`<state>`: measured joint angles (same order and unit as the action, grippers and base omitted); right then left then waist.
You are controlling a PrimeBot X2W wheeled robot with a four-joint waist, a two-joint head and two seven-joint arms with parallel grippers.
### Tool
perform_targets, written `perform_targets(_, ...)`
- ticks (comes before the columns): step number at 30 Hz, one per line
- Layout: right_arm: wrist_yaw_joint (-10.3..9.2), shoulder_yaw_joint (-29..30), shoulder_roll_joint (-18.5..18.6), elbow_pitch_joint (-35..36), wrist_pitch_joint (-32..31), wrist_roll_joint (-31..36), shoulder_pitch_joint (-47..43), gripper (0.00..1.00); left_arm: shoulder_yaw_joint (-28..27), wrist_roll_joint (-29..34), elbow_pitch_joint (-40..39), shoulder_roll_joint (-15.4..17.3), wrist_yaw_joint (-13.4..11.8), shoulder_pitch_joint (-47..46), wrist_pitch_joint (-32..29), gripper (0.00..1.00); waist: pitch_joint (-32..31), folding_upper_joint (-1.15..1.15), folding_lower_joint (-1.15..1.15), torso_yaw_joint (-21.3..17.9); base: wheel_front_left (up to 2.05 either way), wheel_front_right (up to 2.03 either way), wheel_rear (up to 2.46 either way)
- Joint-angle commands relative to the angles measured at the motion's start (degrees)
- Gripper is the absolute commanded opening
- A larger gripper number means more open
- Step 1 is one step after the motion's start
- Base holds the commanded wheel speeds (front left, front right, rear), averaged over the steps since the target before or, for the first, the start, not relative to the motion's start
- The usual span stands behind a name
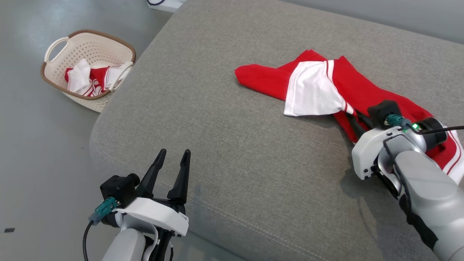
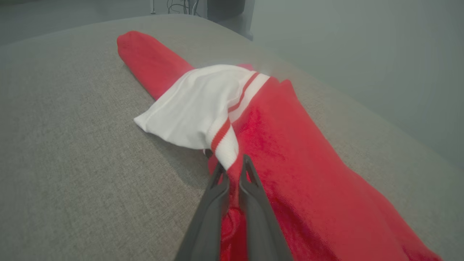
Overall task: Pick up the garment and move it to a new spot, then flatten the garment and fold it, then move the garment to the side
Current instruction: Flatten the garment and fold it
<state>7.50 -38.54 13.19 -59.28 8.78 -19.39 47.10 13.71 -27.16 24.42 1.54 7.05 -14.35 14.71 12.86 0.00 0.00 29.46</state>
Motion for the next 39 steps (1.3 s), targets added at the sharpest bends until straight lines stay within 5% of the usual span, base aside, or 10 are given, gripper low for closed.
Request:
perform_targets(1, -0.01, 0.6, 0.4, 2.3, 2.0, -1.3, 0.3, 0.0, -2.2, 0.6, -1.3, 1.3, -0.1, -0.2, 0.3, 1.0, -1.2, 0.0, 0.0, -1.7, 0.0, 0.0, 0.0)
perform_targets(7, -0.01, 2.8, 5.4, 10.5, 4.4, -6.4, -2.9, 0.0, -2.9, 1.7, -0.8, 1.3, 0.1, 0.1, 0.3, 1.0, -3.0, 0.0, 0.0, -7.0, 0.0, 0.0, 0.0)
perform_targets(16, -0.01, 14.5, 14.2, 22.3, 5.4, -8.9, -11.3, 0.0, -3.3, 3.1, 0.3, 1.3, 0.3, -0.8, 0.3, 1.0, -3.3, 0.0, 0.0, -15.3, 0.0, 0.0, 0.0)
perform_targets(25, -0.01, 21.1, 15.2, 29.9, 1.5, -7.1, -16.7, 0.0, -2.5, 3.3, 1.2, 1.3, 0.4, -1.7, 0.3, 1.0, -2.8, 0.0, 0.0, -19.9, 0.0, 0.0, 0.0)
perform_targets(29, -0.01, 18.3, 15.2, 33.6, -2.8, -7.9, -18.8, 0.0, -1.7, 3.2, 1.8, 1.3, 0.4, -2.3, 0.3, 1.0, -2.1, 0.0, 0.0, -20.6, 0.0, 0.0, 0.0)
perform_targets(33, -0.01, 11.6, 16.1, 37.5, -7.3, -11.7, -20.2, 0.46, -1.1, 3.8, 2.4, 1.3, 0.4, -3.0, 0.3, 1.0, -1.4, 0.0, 0.0, -21.2, 0.0, 0.0, 0.0)
perform_targets(34, -0.01, 9.7, 16.4, 38.5, -8.5, -13.6, -20.3, 1.0, -1.2, 4.4, 2.7, 1.3, 0.4, -3.6, 0.3, 1.0, -1.0, 0.0, 0.0, -21.7, 0.0, 0.0, 0.0)
perform_targets(39, -0.01, 10.2, 17.5, 37.1, -8.9, -14.3, -19.6, 1.0, -1.1, 6.2, 3.5, 1.3, 0.4, -5.6, 0.3, 1.0, 0.0, 0.0, 0.0, -23.2, 0.0, 0.0, 0.0)
